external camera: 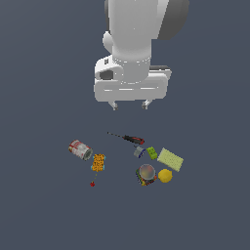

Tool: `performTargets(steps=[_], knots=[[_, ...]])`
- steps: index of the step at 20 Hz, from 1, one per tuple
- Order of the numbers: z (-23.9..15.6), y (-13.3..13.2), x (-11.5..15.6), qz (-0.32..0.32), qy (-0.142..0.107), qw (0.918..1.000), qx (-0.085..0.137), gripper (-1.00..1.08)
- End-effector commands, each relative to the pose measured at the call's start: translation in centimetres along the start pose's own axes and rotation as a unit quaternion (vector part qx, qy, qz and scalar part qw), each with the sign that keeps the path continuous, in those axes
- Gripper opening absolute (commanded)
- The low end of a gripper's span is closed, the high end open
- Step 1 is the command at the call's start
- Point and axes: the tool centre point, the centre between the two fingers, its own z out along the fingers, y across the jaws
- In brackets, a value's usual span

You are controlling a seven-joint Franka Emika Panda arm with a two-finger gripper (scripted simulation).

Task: Pick up a designated object from a clutter of objects.

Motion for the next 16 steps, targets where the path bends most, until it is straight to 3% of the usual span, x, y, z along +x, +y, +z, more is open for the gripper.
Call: performTargets(steps=[1, 16], knots=[[0.0, 0.0, 0.0, 0.0, 0.0, 1.0, 0.0, 1.0], [0.1, -0.6, 1.6, -0.007, 0.012, 0.9999, 0.002, 1.0]])
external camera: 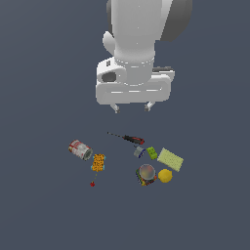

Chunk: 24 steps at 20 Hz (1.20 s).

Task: Pick up a designated object from a clutter of objects.

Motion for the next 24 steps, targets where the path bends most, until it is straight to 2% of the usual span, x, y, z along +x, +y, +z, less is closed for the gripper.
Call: performTargets(steps=[1, 12, 24], knots=[[0.3, -0.1, 0.3, -0.003, 0.0, 1.0, 0.0, 1.0], [4.7, -1.1, 3.8, -0.04, -0.005, 0.9992, -0.003, 1.0], [14.7, -3.7, 9.0, -0.112, -0.014, 0.9936, -0.006, 1.0]])
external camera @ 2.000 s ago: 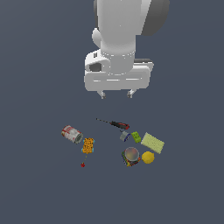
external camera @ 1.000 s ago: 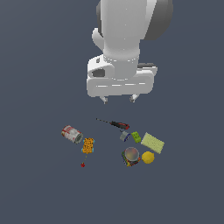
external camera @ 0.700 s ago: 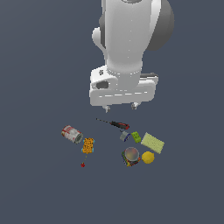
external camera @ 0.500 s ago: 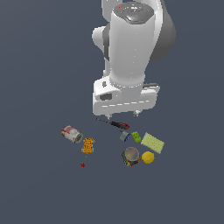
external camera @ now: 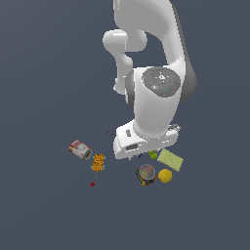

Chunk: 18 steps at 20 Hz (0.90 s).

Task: Pick up a designated object from a clutter of objects.

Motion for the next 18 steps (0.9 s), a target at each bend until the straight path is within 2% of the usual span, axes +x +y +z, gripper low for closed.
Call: performTargets(steps=[1, 10, 18], knots=[[2.1, -0.4, 1.0, -0.014, -0.001, 0.9999, 0.0, 1.0], [7.4, -1.5, 2.9, -0.048, -0.005, 0.9989, 0.001, 1.0], [8.6, -1.7, 3.2, -0.054, -0.006, 0.9985, 0.001, 1.0]])
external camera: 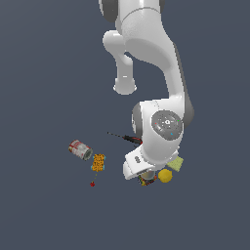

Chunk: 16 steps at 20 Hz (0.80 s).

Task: Pick up a designated object from a clutter of objects.

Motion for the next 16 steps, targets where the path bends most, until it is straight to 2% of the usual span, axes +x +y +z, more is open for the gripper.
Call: performTargets(steps=[1, 16], knots=[[0.0, 0.0, 0.0, 0.0, 0.0, 1.0, 0.0, 1.0], [5.1, 0.0, 0.0, -0.001, 0.001, 1.0, 0.0, 1.0]])
